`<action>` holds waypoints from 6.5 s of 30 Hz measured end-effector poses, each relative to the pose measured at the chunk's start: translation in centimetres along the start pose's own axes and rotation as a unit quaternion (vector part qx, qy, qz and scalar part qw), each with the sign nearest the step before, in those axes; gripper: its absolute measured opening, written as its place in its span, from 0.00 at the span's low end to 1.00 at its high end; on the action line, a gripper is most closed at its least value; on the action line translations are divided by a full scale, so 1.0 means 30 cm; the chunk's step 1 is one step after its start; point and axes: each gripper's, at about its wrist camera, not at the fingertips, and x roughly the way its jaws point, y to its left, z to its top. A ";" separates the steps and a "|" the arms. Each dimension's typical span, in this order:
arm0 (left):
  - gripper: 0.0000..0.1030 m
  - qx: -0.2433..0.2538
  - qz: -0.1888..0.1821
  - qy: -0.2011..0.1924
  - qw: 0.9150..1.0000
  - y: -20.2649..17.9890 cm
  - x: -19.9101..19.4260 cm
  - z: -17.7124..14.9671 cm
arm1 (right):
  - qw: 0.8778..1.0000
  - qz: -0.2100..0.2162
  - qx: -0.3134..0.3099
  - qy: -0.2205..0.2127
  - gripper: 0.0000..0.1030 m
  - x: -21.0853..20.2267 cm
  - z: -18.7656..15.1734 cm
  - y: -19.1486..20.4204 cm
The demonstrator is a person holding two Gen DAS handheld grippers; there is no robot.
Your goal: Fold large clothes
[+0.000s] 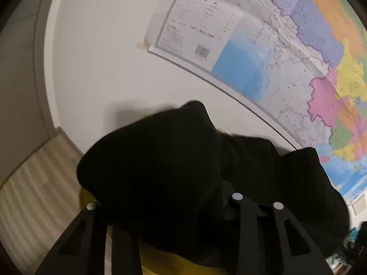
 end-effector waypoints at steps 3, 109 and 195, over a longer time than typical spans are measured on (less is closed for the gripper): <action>0.42 0.003 0.024 0.009 1.000 0.001 0.036 0.000 | 0.999 -0.006 -0.001 0.036 0.08 0.025 -0.044 0.014; 0.93 0.172 0.076 -0.086 0.978 -0.599 -0.497 -0.767 | 0.941 -0.229 -0.250 -0.023 0.94 -0.117 -0.349 0.226; 0.93 0.182 0.090 -0.076 0.976 -0.596 -0.515 -0.828 | 0.945 -0.223 -0.240 -0.022 0.95 -0.139 -0.429 0.251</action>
